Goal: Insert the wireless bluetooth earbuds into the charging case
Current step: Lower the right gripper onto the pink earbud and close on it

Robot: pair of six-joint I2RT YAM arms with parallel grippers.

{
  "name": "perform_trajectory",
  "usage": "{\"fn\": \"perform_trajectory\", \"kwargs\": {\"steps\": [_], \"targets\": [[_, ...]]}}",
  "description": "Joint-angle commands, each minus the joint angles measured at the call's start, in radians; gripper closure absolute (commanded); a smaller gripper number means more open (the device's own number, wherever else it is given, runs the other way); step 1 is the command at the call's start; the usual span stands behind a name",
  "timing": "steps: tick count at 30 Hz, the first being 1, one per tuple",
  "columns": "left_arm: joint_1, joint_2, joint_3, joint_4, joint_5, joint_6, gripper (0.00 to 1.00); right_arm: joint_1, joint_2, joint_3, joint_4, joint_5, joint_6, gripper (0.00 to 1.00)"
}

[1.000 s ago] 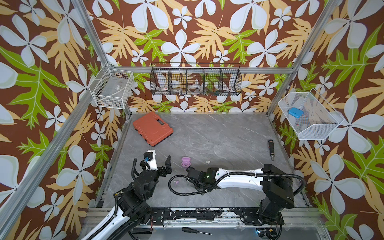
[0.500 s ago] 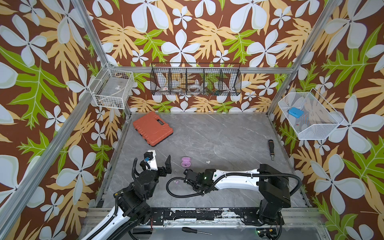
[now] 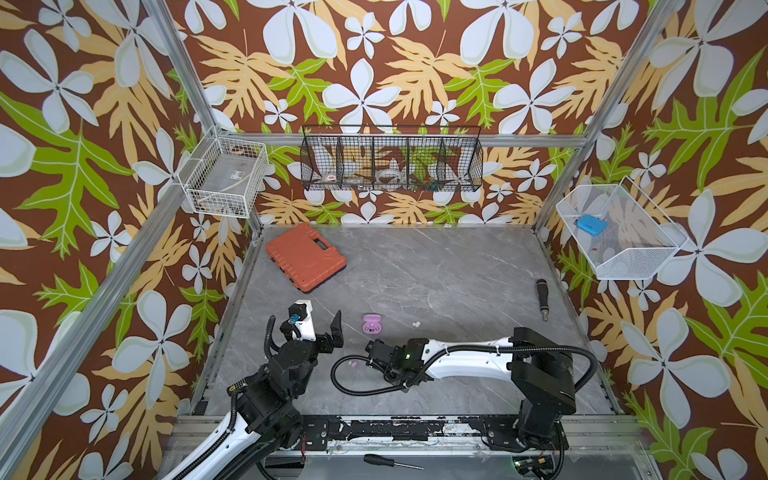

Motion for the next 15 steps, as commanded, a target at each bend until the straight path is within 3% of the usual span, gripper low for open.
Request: {"fn": "perform_trajectory", "kwargs": {"steps": [1,15], "targets": [[0.002,0.001,0.0,0.03,-0.007,0.004,0.0,0.002,0.007,0.003,-0.011,0.016,-0.014,0.72],[0.002,0.002,-0.003,0.031,-0.001,0.007,0.0,0.002,0.032,0.0,-0.017,0.021,-0.031,0.76]]}}
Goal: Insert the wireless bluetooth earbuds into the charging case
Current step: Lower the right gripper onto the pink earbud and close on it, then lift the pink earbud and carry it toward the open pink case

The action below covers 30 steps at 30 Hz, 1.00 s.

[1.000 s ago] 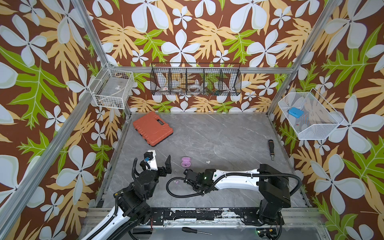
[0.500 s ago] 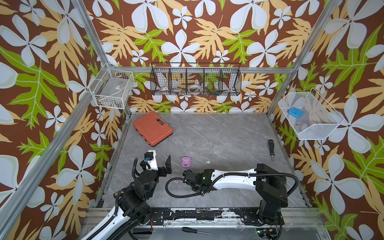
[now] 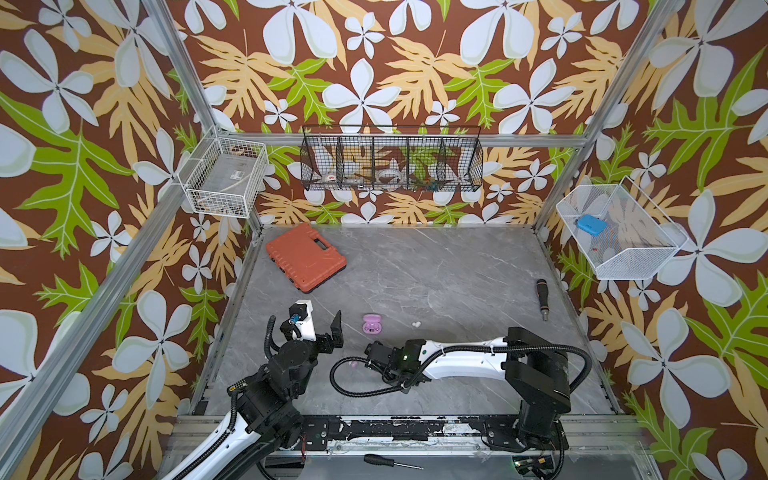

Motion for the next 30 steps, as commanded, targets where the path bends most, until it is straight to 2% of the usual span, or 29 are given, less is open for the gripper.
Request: {"fn": "perform_trajectory", "kwargs": {"steps": [1,30], "targets": [[0.002,0.002,-0.001,0.031,-0.001,0.003,0.0,-0.001,0.006,0.0,-0.017,0.02,-0.007,0.76],[0.002,-0.006,-0.005,0.035,0.012,0.008,0.0,-0.001,0.037,0.03,-0.034,0.073,-0.023,0.81]]}}
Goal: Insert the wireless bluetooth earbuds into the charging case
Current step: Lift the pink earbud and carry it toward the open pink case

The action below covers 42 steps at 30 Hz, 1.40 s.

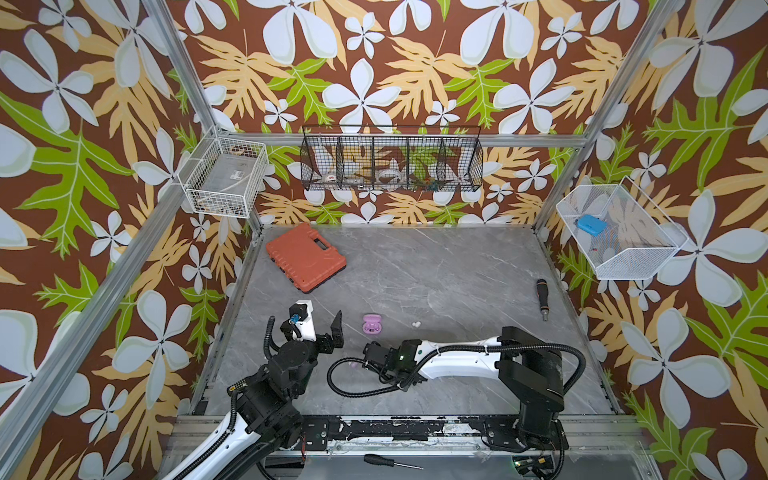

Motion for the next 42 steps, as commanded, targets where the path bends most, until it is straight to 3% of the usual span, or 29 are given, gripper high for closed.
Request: {"fn": "perform_trajectory", "kwargs": {"steps": [1,12,42], "targets": [[0.002,-0.003,-0.003,0.028,0.006,0.006,0.0,0.0,0.003,0.004,-0.022,0.007,0.0,0.82],[0.002,-0.005,-0.003,0.031,0.008,0.007,0.0,-0.009,-0.014,0.006,-0.013,0.0,0.0,0.84],[0.002,-0.005,-0.006,0.037,0.019,0.008,0.0,-0.128,-0.05,0.024,0.037,-0.244,0.041,0.84]]}}
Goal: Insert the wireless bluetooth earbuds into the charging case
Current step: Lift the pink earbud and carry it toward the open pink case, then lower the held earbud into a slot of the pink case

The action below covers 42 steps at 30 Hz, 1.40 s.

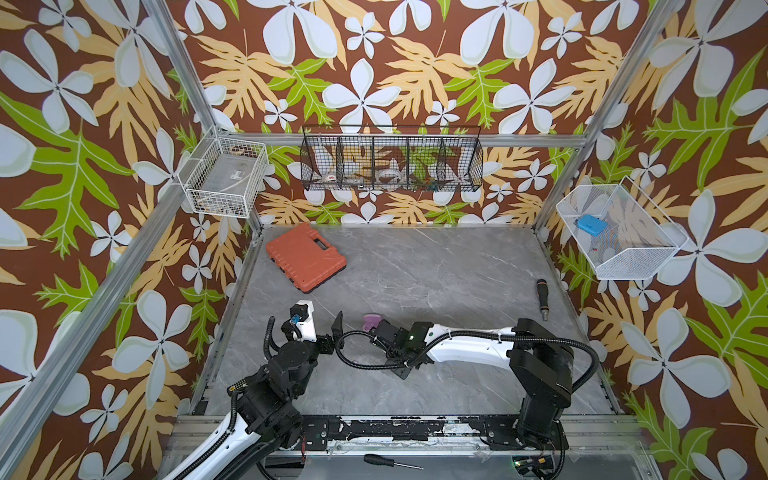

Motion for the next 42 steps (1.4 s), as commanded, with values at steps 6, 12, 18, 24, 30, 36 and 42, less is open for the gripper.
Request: {"fn": "perform_trajectory", "kwargs": {"steps": [6,12,18,24,30,36,42], "targets": [[0.002,0.0,-0.003,0.036,0.006,0.004,0.0,-0.023,0.006,0.029,0.006,-0.049,0.021,0.84],[0.002,-0.004,-0.003,0.036,0.009,0.005,0.0,-0.041,0.012,0.041,0.014,-0.07,0.034,0.84],[0.002,-0.008,-0.004,0.036,0.011,0.005,0.0,-0.063,0.017,0.058,0.029,-0.098,0.049,0.84],[0.002,-0.009,-0.004,0.038,0.013,0.005,0.0,-0.099,0.014,0.084,0.057,-0.133,0.07,0.84],[0.002,-0.007,-0.005,0.038,0.014,0.007,0.0,-0.124,0.037,0.14,0.077,-0.167,0.076,0.84],[0.002,-0.008,-0.006,0.038,0.013,0.009,0.0,-0.14,0.095,0.223,0.077,-0.191,0.07,0.84],[0.002,-0.009,-0.008,0.04,0.013,0.01,0.0,-0.169,0.149,0.293,0.076,-0.216,0.064,0.84]]}}
